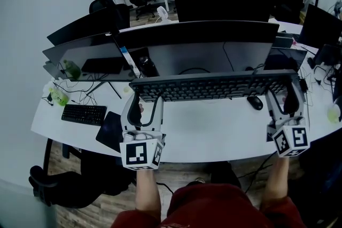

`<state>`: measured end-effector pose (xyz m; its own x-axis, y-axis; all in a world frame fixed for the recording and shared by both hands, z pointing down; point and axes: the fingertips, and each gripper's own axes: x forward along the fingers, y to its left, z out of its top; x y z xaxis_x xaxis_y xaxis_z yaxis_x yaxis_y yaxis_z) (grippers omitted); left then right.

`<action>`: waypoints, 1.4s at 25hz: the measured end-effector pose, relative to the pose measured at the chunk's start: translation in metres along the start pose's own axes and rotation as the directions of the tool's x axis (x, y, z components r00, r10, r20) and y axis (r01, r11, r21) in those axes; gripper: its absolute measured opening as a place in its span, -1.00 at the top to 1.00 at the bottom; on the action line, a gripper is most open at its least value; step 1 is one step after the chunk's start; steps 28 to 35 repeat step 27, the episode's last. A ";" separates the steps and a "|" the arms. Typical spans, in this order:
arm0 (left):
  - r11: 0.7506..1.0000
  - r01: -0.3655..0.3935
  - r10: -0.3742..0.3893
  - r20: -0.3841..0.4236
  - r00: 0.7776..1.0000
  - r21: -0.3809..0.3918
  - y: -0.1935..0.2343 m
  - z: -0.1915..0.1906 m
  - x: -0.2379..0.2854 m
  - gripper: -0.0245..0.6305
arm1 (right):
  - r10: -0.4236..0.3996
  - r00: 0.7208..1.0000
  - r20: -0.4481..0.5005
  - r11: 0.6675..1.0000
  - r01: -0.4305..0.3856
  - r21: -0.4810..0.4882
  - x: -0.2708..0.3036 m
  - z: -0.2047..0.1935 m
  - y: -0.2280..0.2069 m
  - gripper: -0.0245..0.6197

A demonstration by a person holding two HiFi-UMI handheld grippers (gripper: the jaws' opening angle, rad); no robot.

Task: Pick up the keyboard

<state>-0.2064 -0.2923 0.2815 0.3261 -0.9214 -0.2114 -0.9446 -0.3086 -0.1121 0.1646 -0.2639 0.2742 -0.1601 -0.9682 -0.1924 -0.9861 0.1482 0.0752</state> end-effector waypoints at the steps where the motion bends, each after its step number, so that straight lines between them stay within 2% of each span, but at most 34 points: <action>1: 1.000 0.001 -0.001 -0.002 1.000 0.000 -0.001 0.000 0.000 0.14 | -0.001 1.000 -0.001 1.000 0.001 0.000 -0.001 0.000 0.000 -0.13; 35: 1.000 -0.002 0.002 -0.019 1.000 -0.001 -0.003 -0.005 -0.006 0.14 | 0.004 1.000 -0.025 1.000 -0.004 0.013 -0.005 -0.006 0.001 -0.13</action>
